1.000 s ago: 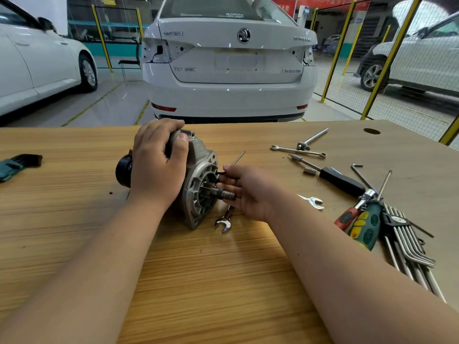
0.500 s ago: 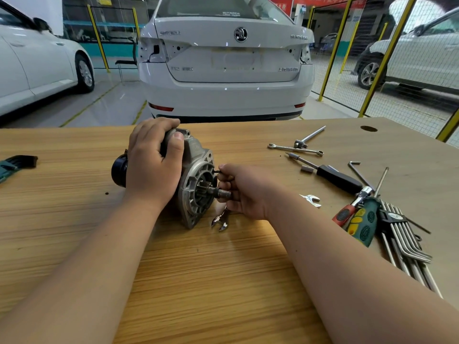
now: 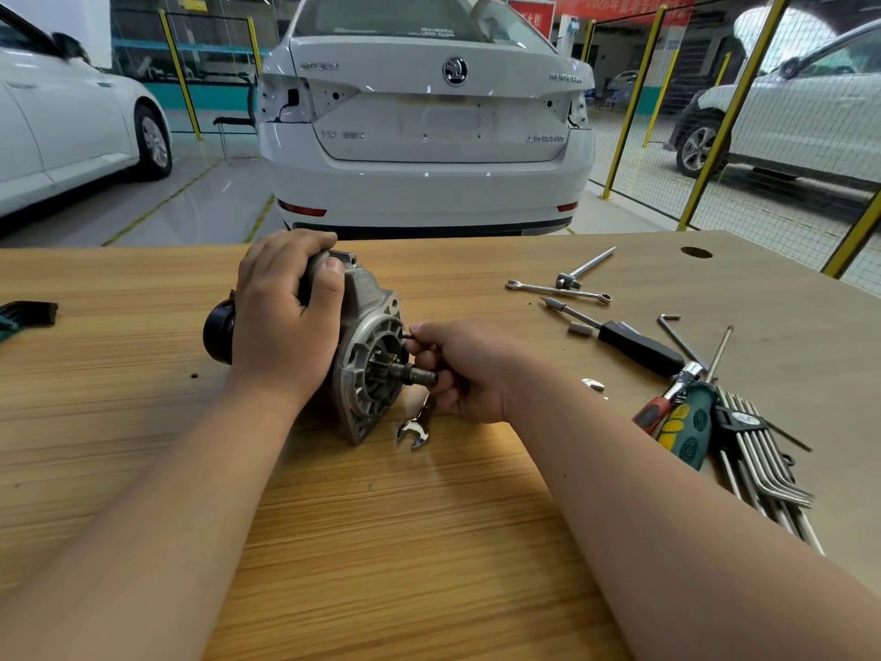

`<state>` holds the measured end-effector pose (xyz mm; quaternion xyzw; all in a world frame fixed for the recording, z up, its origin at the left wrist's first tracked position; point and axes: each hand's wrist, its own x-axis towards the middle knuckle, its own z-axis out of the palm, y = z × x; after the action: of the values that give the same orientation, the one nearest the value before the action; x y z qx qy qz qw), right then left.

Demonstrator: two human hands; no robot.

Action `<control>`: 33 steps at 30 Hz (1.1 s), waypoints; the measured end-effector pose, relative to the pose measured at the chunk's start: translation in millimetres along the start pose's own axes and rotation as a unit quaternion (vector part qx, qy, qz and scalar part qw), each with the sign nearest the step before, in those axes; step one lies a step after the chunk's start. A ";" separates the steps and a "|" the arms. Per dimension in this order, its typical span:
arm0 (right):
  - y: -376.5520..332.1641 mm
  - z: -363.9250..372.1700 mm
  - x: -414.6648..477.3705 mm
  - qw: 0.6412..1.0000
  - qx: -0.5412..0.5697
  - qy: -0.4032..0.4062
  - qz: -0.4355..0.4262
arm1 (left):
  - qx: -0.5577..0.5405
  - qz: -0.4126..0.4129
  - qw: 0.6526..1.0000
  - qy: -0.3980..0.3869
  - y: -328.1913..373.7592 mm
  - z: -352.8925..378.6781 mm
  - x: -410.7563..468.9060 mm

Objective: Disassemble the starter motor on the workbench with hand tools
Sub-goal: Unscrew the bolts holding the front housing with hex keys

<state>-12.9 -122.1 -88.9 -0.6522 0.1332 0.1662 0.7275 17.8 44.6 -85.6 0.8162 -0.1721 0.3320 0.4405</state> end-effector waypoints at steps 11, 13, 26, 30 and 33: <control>5.9 -3.7 -1.6 0.894 -0.338 0.127 -0.266 | 0.000 0.007 1.000 0.005 -1.0 0.7 -0.3; 5.4 -4.0 -2.0 0.877 -0.361 0.133 -0.288 | 0.003 0.009 1.000 0.004 -0.9 0.8 0.0; -3.0 -9.4 -4.3 0.889 -0.380 0.068 -0.247 | -0.003 0.004 1.000 0.000 0.9 -0.7 0.0; -4.2 -11.1 -4.3 0.898 -0.360 0.042 -0.251 | -0.002 0.002 1.000 0.000 1.1 -1.3 -0.3; -3.8 -11.5 -2.5 0.881 -0.386 0.054 -0.270 | 0.002 0.001 1.000 0.003 0.3 -1.2 -0.2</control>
<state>-13.3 -134.1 -85.7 -0.8997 -0.0838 -0.0337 0.4270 17.0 45.4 -85.1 0.8159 -0.1702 0.3354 0.4391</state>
